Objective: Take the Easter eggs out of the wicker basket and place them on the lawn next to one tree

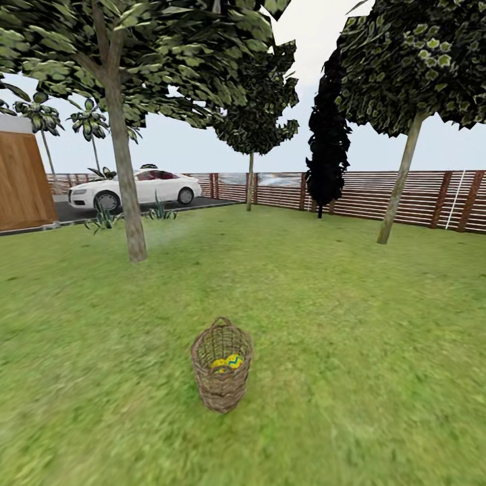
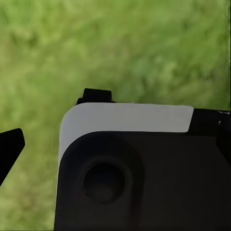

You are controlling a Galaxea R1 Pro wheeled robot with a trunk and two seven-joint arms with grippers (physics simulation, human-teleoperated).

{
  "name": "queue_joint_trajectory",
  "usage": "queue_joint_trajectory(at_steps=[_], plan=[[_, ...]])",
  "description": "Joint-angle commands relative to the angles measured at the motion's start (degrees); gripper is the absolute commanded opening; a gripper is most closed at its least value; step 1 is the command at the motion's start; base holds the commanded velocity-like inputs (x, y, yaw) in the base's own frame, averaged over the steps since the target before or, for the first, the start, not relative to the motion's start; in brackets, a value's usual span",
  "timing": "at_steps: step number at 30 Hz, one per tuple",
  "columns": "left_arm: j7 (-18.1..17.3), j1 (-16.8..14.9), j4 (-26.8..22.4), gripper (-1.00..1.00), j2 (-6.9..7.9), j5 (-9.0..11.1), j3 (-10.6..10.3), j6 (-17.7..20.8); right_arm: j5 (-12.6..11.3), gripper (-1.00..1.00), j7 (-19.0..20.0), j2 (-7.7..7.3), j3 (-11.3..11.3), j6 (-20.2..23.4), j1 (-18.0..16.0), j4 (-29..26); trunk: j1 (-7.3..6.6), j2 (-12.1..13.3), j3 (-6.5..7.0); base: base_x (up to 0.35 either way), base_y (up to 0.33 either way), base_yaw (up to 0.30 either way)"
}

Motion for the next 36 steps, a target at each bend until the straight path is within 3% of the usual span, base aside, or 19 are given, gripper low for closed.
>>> queue_joint_trajectory(at_steps=[1,18,36], plan=[[-0.27,0.02,-0.09,1.00,0.01,0.58,0.11,0.10,0.00,1.00,0.02,0.00,0.01,-0.18,-0.03,0.05,0.02,-0.02,-0.05,0.249,-0.209,0.000],[-0.54,0.02,-0.09,1.00,0.01,0.58,0.11,0.10,0.00,1.00,-0.03,-0.08,0.01,-0.11,-0.03,0.05,0.02,-0.02,-0.05,0.255,-0.195,0.000],[-0.70,0.02,-0.09,1.00,0.03,0.58,0.11,0.10,0.00,1.00,0.02,-0.09,0.01,-0.09,-0.03,0.05,0.02,-0.02,-0.05,0.326,0.009,0.000]])
